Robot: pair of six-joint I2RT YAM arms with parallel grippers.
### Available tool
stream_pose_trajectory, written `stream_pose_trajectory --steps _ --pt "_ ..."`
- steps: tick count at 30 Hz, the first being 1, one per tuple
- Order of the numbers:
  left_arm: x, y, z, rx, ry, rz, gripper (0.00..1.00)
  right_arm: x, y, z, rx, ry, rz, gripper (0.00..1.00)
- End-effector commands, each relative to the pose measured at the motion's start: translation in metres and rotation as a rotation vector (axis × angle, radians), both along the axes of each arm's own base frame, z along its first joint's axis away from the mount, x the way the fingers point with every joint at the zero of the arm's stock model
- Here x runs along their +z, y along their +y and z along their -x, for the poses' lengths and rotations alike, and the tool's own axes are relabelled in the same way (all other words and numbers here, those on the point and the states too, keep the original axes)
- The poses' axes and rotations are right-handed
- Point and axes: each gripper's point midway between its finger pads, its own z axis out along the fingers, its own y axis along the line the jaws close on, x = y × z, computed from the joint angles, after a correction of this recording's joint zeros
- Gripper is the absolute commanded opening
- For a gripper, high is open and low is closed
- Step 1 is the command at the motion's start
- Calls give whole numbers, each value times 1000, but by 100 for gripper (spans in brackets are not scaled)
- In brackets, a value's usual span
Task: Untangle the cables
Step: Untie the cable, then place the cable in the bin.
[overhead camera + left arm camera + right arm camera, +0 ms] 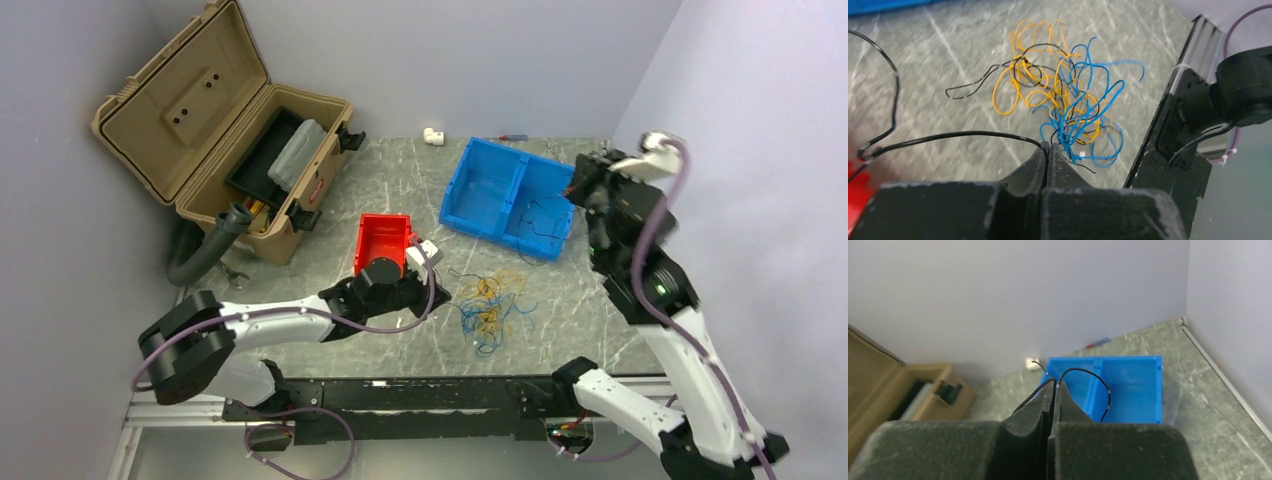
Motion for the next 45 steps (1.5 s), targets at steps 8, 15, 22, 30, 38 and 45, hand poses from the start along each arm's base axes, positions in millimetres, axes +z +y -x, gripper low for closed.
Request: stream_pose_trajectory --steps 8,15,22,30,38,45 --pt "1 61 1 93 -62 -178 0 -90 8 -105 33 354 104 0" --pt "6 64 6 33 -151 -169 0 -118 -29 -161 119 434 -99 0" --pt "6 67 15 -12 -207 -126 0 -161 -57 -196 113 497 -217 0" --pt "12 74 14 6 -252 -99 0 -218 -79 -212 11 600 -162 0" --pt "10 71 16 -8 -244 -100 0 -279 -83 -221 -26 717 -199 0" --pt "11 69 16 -13 -243 -95 0 -316 -104 -219 -147 795 -130 0"
